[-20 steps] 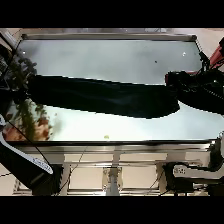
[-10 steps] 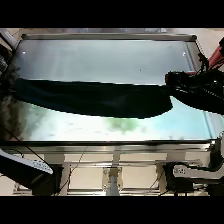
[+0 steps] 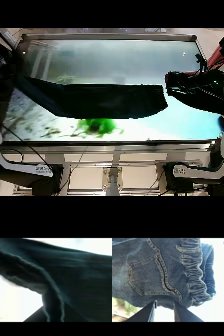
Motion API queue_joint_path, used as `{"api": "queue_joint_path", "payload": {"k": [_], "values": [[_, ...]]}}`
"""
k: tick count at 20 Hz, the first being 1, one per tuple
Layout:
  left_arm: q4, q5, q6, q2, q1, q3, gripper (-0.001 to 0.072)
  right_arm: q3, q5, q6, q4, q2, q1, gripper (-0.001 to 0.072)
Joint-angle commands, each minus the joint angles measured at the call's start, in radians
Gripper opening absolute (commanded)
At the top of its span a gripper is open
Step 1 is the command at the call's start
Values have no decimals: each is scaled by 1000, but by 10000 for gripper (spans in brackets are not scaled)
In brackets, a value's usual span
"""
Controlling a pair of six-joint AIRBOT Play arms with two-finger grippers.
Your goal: Fold the clothes and pants, and hang the long-sleeved shirts on hangers.
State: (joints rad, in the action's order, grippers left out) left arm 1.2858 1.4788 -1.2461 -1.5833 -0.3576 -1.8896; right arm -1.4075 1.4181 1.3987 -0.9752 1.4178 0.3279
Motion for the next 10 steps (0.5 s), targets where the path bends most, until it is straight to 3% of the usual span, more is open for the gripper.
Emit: {"api": "queue_joint_path", "payload": {"k": [1,5,10], "values": [[54,10,-10,-38,296,-79,22,-1,5,-32,2,-1,-1,273],[76,-30,-92,-183,605,-238,22,-1,7,-48,2,-1,0,274],[64,12,-142,-300,784,-150,24,-1,6,-61,-1,-1,0,274]]}}
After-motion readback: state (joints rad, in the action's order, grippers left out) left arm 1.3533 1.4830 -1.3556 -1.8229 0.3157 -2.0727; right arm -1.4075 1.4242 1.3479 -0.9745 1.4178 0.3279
